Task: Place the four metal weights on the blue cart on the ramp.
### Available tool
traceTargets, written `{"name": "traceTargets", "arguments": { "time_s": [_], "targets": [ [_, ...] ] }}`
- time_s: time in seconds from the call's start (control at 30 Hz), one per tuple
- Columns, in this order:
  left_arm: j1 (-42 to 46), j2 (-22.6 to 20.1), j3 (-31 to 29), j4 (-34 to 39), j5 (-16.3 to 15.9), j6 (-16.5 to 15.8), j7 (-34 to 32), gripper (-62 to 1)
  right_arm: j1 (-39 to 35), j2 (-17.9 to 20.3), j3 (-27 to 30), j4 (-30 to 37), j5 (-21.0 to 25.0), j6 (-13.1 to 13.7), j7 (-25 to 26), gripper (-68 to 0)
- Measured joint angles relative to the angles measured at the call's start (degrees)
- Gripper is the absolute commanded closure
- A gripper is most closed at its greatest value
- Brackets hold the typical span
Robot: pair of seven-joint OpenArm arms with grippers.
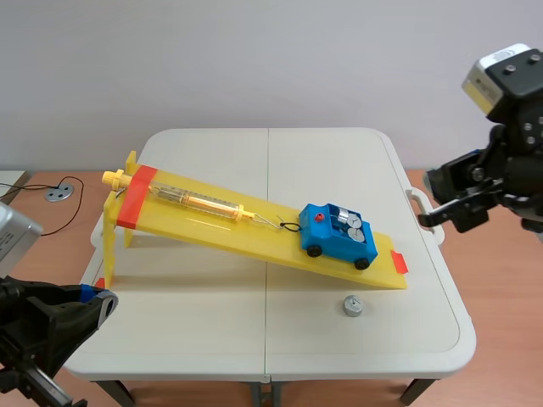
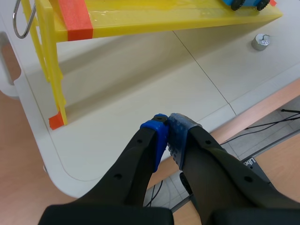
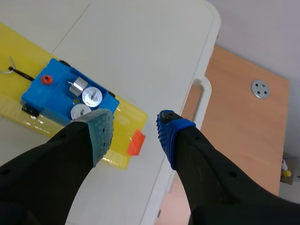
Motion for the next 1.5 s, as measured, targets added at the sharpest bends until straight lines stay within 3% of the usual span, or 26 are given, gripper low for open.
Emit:
{"name": "traceTargets", "arguments": {
  "time_s": [0.27, 0.5, 0.63, 0.93, 1.2, 1.4, 1.5],
  "targets": [
    [0.00, -0.02, 0.00, 0.00, 0.00, 0.00, 0.00, -3.6, -10.10, 1.51, 9.86, 3.74, 8.46, 2.16, -2.58, -24.9],
    [0.00, -0.02, 0.00, 0.00, 0.00, 0.00, 0.00, -3.6, -13.31, 0.17, 9.94, 3.10, 8.55, 2.34, -2.05, -27.0],
    [0.00, 0.00, 0.00, 0.00, 0.00, 0.00, 0.00, -3.6, -12.66, -2.43, 6.29, -1.11, 5.42, 2.34, 1.49, -27.0],
    [0.00, 0.00, 0.00, 0.00, 0.00, 0.00, 0.00, -3.6, -7.69, -7.69, -5.99, -14.03, -6.64, 2.32, 9.94, -27.0],
    [0.00, 0.00, 0.00, 0.00, 0.00, 0.00, 0.00, -3.6, -1.29, -11.82, -12.28, -21.97, -14.62, 0.79, 12.33, -27.0],
    [0.00, 0.00, 0.00, 0.00, 0.00, 0.00, 0.00, -3.6, 2.10, -11.87, -16.39, -26.40, -18.84, -2.71, 13.22, -27.0],
    [0.00, 0.00, 0.00, 0.00, 0.00, 0.00, 0.00, -3.6, 3.28, -12.02, -17.31, -28.50, -19.37, -2.97, 13.73, -27.0]
  ]
}}
